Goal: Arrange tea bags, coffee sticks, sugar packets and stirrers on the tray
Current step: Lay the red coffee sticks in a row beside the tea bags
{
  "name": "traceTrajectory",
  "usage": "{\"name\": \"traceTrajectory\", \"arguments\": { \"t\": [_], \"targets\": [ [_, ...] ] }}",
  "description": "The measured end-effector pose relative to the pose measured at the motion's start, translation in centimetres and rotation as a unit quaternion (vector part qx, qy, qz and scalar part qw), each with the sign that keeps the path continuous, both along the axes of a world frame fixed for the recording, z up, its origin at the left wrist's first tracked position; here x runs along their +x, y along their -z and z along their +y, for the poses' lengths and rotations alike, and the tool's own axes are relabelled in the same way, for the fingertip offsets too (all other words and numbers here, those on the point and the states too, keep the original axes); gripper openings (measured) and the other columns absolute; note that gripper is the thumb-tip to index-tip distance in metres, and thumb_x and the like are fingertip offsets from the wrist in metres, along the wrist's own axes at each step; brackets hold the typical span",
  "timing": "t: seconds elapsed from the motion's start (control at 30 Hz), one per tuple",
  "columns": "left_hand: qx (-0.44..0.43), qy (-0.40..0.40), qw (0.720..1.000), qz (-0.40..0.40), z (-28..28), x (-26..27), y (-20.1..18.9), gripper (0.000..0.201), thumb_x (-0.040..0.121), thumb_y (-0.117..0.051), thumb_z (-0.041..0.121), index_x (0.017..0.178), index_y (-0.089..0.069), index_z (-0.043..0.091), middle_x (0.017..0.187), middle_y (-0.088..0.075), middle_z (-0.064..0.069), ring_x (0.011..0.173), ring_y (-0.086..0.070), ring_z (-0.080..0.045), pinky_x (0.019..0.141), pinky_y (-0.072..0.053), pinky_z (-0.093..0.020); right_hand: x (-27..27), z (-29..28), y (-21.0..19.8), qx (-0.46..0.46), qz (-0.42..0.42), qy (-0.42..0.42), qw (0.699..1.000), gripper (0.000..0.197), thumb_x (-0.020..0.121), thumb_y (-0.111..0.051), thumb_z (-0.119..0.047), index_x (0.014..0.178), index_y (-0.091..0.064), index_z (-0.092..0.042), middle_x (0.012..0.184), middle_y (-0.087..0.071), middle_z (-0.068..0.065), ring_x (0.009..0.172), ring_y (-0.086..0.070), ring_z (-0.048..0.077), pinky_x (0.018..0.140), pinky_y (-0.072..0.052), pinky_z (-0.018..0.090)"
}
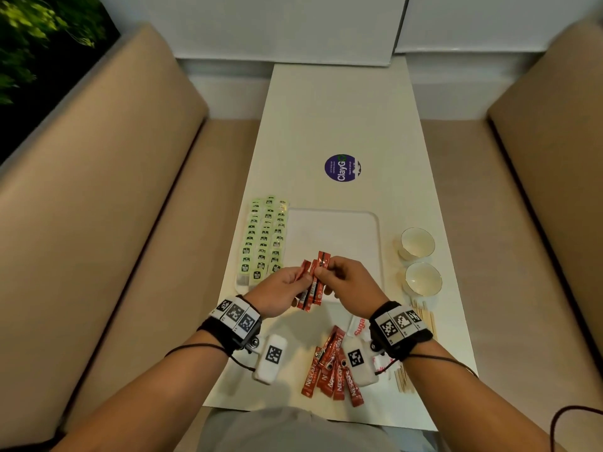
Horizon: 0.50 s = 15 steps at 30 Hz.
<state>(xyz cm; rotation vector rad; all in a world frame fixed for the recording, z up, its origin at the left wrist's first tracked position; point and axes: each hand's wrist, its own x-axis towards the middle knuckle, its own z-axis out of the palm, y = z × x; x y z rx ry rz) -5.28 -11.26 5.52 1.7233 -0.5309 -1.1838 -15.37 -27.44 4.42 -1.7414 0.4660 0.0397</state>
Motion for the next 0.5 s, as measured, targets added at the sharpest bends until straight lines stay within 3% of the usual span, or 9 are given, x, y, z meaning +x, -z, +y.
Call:
{"name": "traceTrajectory", "arguments": {
  "t": [0.1, 0.17, 0.23, 0.37, 0.5],
  "targets": [
    [-0.007, -0.01, 1.0, 0.008, -0.2, -0.2, -0.8, 0.024, 0.109, -0.04, 0.022, 0.103, -0.061, 0.013, 0.088, -0.073, -0.005, 0.069, -0.069, -0.01, 0.056, -0.048, -0.017, 0.0, 0.0, 0.0, 0.003, 0.001, 0.0, 1.0, 0.024, 0.099, -0.063, -0.032, 0.095, -0.068, -0.009, 0.078, -0.072, 0.002, 0.068, -0.068, 0.009, 0.063, -0.052, 0.024],
    [-0.017, -0.015, 0.999, 0.023, -0.3, 0.0, -0.7, 0.024, 0.109, -0.041, 0.024, 0.113, -0.058, 0.008, 0.099, -0.073, -0.017, 0.074, -0.071, -0.019, 0.061, -0.053, -0.024, 0.0, -0.1, -0.2, 0.011, -0.006, 0.001, 1.0, 0.021, 0.1, -0.061, -0.03, 0.098, -0.07, -0.011, 0.079, -0.073, 0.001, 0.07, -0.068, 0.01, 0.064, -0.054, 0.027],
    [-0.011, -0.024, 0.999, 0.019, -0.3, 0.2, -0.4, 0.026, 0.108, -0.043, 0.028, 0.119, -0.057, 0.008, 0.105, -0.072, -0.023, 0.072, -0.069, -0.025, 0.058, -0.054, -0.028, 0.2, -0.2, -0.4, 0.014, -0.012, -0.004, 1.0, 0.02, 0.101, -0.06, -0.029, 0.099, -0.071, -0.012, 0.079, -0.073, 0.001, 0.071, -0.067, 0.011, 0.065, -0.054, 0.027],
    [0.005, -0.019, 1.0, -0.011, -0.6, 0.3, -0.7, 0.03, 0.108, -0.041, 0.033, 0.113, -0.061, 0.01, 0.085, -0.073, -0.001, 0.062, -0.066, -0.022, 0.048, -0.049, -0.024, 0.6, -0.4, -0.7, 0.001, -0.018, -0.009, 1.0, 0.022, 0.102, -0.058, -0.031, 0.095, -0.071, -0.015, 0.082, -0.072, 0.006, 0.074, -0.065, 0.015, 0.067, -0.054, 0.028],
    [0.067, 0.005, 0.995, -0.068, -1.0, 0.8, -0.5, 0.043, 0.107, -0.032, 0.046, 0.104, -0.058, 0.011, 0.08, -0.068, -0.003, 0.053, -0.06, -0.017, 0.046, -0.044, -0.023, 1.3, -0.9, -0.3, 0.001, -0.007, 0.028, 1.0, 0.023, 0.102, -0.058, -0.033, 0.099, -0.066, -0.011, 0.091, -0.073, 0.012, 0.086, -0.071, 0.027, 0.08, -0.06, 0.041]
  ]
}}
